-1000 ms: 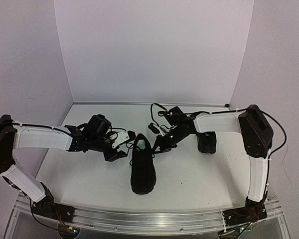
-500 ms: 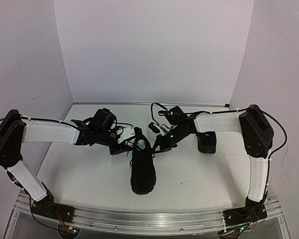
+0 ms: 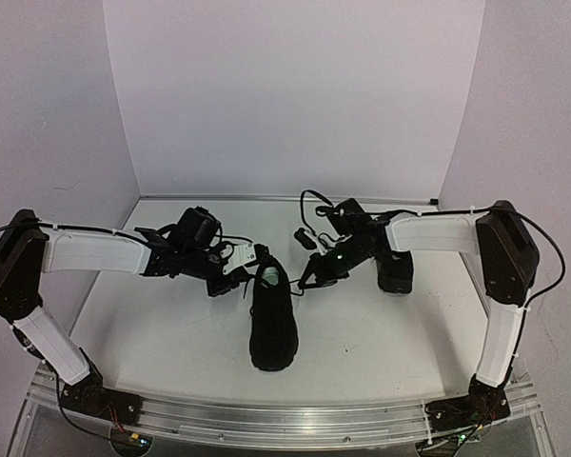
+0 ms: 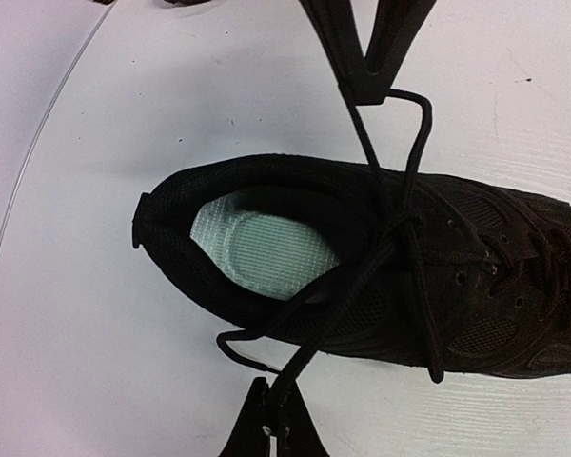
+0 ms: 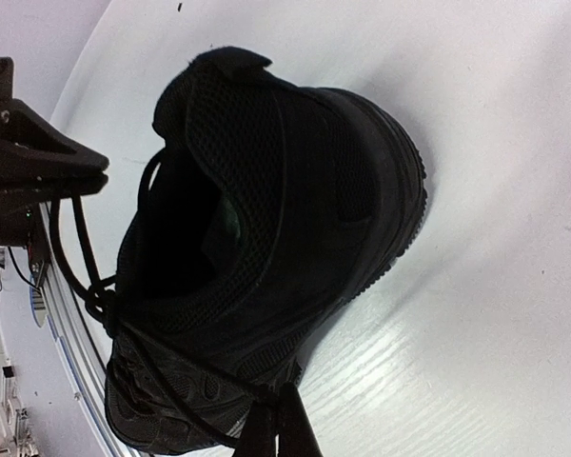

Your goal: Tie the shoes

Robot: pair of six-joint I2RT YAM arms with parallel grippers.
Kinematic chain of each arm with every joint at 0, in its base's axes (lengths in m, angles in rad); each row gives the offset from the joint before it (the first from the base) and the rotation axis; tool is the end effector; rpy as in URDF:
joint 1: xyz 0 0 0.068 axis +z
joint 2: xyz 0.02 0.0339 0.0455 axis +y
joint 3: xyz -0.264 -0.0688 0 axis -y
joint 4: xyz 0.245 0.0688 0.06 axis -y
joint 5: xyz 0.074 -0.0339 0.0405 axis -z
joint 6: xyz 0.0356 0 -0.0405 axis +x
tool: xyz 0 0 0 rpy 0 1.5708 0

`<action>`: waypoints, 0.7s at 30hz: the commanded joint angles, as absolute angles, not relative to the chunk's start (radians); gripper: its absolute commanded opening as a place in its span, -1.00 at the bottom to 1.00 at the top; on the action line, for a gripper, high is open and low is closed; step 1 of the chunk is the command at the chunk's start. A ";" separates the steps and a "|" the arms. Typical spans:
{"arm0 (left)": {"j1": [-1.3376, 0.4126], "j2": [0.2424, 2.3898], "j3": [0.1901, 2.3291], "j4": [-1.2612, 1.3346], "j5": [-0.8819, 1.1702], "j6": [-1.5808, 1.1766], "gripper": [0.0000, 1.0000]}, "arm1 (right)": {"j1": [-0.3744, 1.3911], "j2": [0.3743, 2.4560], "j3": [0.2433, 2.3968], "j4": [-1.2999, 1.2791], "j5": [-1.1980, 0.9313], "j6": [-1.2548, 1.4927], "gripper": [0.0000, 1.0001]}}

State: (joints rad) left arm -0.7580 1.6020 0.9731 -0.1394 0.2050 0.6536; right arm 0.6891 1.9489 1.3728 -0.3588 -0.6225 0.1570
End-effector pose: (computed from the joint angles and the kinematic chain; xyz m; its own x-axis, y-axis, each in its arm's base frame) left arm 0.2419 -0.2390 0.2061 0.0733 0.7504 -0.6569 0.9256 0.1941 0.3249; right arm 0.3084 0.2810 0.1929 -0.7359 -0.4417 -0.5132 -0.6771 0.4818 0.5562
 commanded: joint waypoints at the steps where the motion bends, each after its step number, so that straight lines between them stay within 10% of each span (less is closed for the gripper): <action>1: -0.743 1.543 0.957 -0.157 0.161 0.628 -1.00 | 0.666 1.869 1.321 -0.359 -0.570 0.152 -1.00; 21: -0.711 1.494 0.911 -0.188 -0.050 0.584 -1.00 | 0.629 1.759 1.136 -0.362 -0.435 0.186 -1.00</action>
